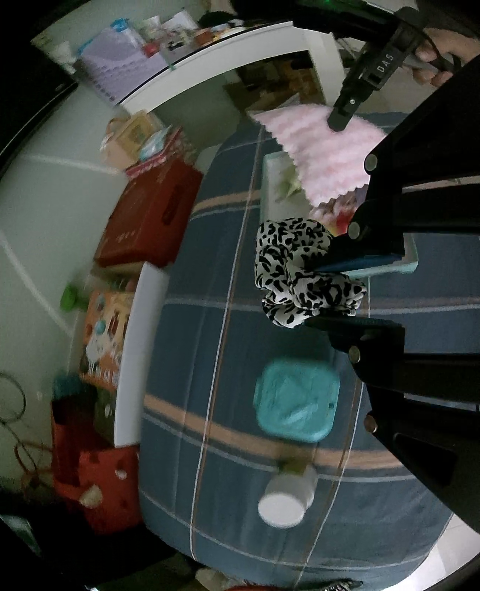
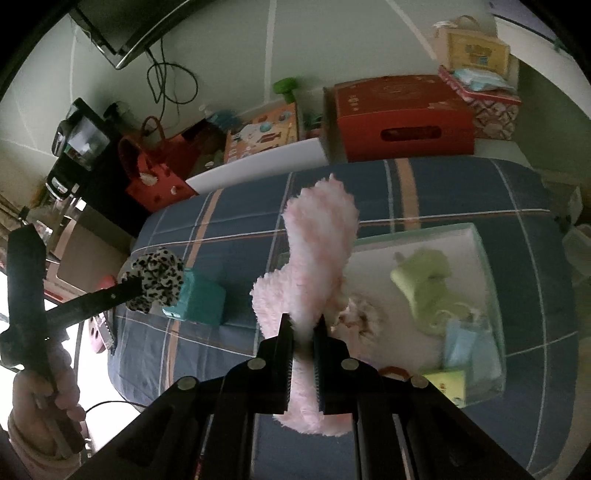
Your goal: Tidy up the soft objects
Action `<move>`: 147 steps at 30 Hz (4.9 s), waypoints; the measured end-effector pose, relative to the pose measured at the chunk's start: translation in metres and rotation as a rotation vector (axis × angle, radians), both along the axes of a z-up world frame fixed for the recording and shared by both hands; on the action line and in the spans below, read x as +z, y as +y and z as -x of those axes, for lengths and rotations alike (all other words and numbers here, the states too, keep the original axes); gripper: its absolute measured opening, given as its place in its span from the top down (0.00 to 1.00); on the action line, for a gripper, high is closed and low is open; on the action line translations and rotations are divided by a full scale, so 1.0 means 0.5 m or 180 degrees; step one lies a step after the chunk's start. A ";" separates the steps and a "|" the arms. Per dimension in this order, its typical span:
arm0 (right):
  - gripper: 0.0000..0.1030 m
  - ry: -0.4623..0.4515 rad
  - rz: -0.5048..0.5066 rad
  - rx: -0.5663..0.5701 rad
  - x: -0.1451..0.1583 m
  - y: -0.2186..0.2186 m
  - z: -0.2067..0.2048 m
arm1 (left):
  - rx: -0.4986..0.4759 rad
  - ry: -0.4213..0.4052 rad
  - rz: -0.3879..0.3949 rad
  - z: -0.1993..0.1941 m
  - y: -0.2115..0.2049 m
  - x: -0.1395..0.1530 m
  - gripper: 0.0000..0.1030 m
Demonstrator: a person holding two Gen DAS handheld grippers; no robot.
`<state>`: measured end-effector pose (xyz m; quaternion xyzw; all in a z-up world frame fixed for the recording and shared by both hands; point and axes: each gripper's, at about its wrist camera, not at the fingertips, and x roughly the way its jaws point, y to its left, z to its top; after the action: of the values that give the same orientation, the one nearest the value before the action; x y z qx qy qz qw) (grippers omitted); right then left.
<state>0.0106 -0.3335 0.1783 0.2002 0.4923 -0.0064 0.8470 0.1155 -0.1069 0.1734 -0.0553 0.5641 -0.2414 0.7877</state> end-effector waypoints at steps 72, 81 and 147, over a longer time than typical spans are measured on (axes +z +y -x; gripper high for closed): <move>0.00 -0.0154 0.0639 -0.0402 -0.206 0.218 0.224 | 0.0203 -0.0880 -0.0713 0.288 0.205 -0.196 0.06; 0.00 -0.0202 0.0748 -0.0478 -0.229 0.272 0.247 | 0.0247 -0.0846 -0.0600 0.308 0.228 -0.205 0.06; 0.00 -0.0292 0.1244 -0.0798 -0.238 0.261 0.283 | 0.0003 -0.1011 -0.1220 0.329 0.153 -0.244 0.07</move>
<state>-0.1308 -0.2028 0.0592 0.0922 0.4141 -0.1976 0.8837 -0.0489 -0.0305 0.0514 0.1335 0.4687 -0.1353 0.8626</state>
